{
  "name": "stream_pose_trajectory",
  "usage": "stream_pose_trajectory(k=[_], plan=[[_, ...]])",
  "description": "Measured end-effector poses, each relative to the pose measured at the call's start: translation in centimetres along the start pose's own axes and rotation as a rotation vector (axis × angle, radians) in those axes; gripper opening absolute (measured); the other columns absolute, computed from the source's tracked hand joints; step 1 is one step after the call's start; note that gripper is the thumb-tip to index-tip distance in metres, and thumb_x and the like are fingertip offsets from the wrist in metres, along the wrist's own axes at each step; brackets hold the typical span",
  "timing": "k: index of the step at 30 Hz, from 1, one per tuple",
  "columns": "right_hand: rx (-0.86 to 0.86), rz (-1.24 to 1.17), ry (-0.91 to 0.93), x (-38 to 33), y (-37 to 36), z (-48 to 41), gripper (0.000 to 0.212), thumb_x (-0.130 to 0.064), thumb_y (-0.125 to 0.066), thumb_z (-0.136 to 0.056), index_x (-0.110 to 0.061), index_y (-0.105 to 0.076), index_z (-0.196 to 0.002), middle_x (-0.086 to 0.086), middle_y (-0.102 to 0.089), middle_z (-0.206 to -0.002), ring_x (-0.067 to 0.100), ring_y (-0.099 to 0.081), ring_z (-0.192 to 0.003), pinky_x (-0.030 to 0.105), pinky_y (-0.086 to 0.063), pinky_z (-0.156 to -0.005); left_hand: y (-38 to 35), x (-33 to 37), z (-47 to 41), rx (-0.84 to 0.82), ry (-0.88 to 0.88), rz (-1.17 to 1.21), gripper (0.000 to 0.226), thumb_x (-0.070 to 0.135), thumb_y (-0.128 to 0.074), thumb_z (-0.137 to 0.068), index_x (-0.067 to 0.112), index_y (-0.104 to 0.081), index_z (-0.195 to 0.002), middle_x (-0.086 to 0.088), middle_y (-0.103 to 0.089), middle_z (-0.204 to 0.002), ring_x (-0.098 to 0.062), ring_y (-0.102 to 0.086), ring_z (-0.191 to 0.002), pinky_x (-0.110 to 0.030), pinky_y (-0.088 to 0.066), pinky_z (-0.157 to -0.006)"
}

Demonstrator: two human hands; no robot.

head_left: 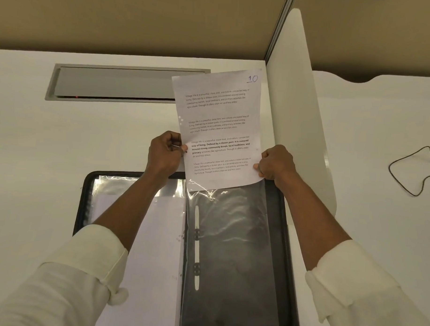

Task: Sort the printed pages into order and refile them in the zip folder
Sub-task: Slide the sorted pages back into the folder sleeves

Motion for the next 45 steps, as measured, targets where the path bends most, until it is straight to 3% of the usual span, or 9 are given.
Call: stream_pose_trajectory(k=[3, 6, 10, 17, 21, 29, 33, 39, 45], plan=[[0.04, 0.081, 0.046, 0.5, 0.2, -0.1, 0.022, -0.006, -0.081, -0.08, 0.008, -0.071, -0.094, 0.02, -0.077, -0.099, 0.034, -0.073, -0.088, 0.039, -0.059, -0.079, -0.2, 0.1, 0.0, -0.011, -0.007, -0.003, 0.015, 0.003, -0.071, -0.097, 0.017, -0.07, -0.104, -0.002, -0.078, -0.102, -0.02, -0.076, -0.096, -0.043, -0.064, -0.09], [0.042, 0.152, 0.071, 0.2, 0.4, 0.1, 0.026, -0.008, -0.08, -0.081, 0.004, -0.072, -0.104, 0.017, -0.076, -0.105, 0.034, -0.071, -0.094, 0.042, -0.059, -0.082, -0.4, 0.2, 0.0, -0.016, -0.015, -0.011, 0.014, 0.004, -0.071, -0.097, 0.017, -0.07, -0.104, -0.001, -0.079, -0.103, -0.019, -0.076, -0.097, -0.044, -0.064, -0.09], [-0.003, 0.266, 0.077, -0.5, 0.8, 0.4, 0.033, -0.013, -0.086, -0.078, -0.004, -0.069, -0.104, 0.011, -0.071, -0.104, 0.028, -0.063, -0.085, 0.03, -0.047, -0.072, -0.4, 0.1, -0.1, -0.018, -0.006, -0.004, 0.015, 0.004, -0.07, -0.097, 0.018, -0.07, -0.103, -0.001, -0.079, -0.103, -0.021, -0.077, -0.098, -0.046, -0.064, -0.09], [0.04, 0.438, 0.127, -1.1, 0.7, 1.2, 0.029, -0.012, -0.077, -0.087, -0.013, -0.05, -0.099, 0.005, -0.053, -0.098, 0.027, -0.053, -0.088, 0.033, -0.043, -0.075, -0.6, 0.0, 0.1, -0.023, -0.001, 0.004, 0.015, 0.002, -0.069, -0.098, 0.015, -0.07, -0.106, -0.001, -0.078, -0.102, -0.019, -0.077, -0.095, -0.04, -0.064, -0.088], [0.073, 0.448, 0.143, -0.7, 0.4, 1.0, 0.028, -0.011, -0.076, -0.086, -0.011, -0.049, -0.095, 0.008, -0.055, -0.098, 0.028, -0.055, -0.087, 0.033, -0.045, -0.075, -0.5, -0.1, 0.1, -0.028, -0.003, 0.026, 0.017, 0.0, -0.068, -0.098, 0.015, -0.07, -0.105, -0.002, -0.079, -0.103, -0.02, -0.077, -0.097, -0.039, -0.064, -0.088], [0.077, 0.335, 0.114, 0.2, 0.5, 0.3, 0.03, -0.023, -0.085, -0.084, -0.008, -0.062, -0.098, 0.008, -0.067, -0.099, 0.026, -0.06, -0.081, 0.03, -0.044, -0.068, -0.9, 0.2, 0.3, -0.073, -0.029, -0.05, 0.014, 0.004, -0.071, -0.098, 0.016, -0.068, -0.105, 0.0, -0.078, -0.104, -0.017, -0.076, -0.096, -0.031, -0.063, -0.085], [0.143, 0.222, 0.128, 0.4, 0.4, 0.2, 0.026, -0.015, -0.082, -0.088, -0.004, -0.063, -0.102, 0.011, -0.071, -0.107, 0.026, -0.062, -0.083, 0.026, -0.043, -0.063, -1.3, 0.4, 0.9, -0.103, -0.039, -0.154, 0.016, 0.006, -0.078, -0.092, 0.015, -0.072, -0.103, 0.001, -0.078, -0.096, -0.013, -0.076, -0.085, -0.025, -0.06, -0.077], [0.204, -0.021, 0.133, 0.8, -0.2, 1.0, 0.054, -0.017, -0.081, -0.091, -0.006, -0.051, -0.135, 0.012, -0.066, -0.126, 0.031, -0.066, -0.11, 0.033, -0.049, -0.081, -1.3, 0.6, 1.2, -0.271, 0.033, -0.404, 0.028, 0.002, -0.083, -0.08, 0.017, -0.072, -0.101, 0.001, -0.079, -0.09, -0.018, -0.077, -0.088, -0.034, -0.064, -0.078], [0.222, -0.09, 0.117, 1.4, -0.4, 1.3, 0.046, -0.01, -0.079, -0.09, -0.012, -0.055, -0.13, 0.01, -0.068, -0.119, 0.028, -0.068, -0.102, 0.039, -0.057, -0.085, -1.2, 1.4, -0.7, -0.239, 0.113, -0.349, 0.044, 0.031, -0.094, -0.078, 0.018, -0.066, -0.11, 0.0, -0.076, -0.102, -0.018, -0.073, -0.094, -0.039, -0.06, -0.087]])
Point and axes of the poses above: each hand's wrist, its own z-axis away from the middle knuckle, its own y-axis out of the back of the hand, x = y × z, the point moved 3 cm from there along -z, towards the middle knuckle
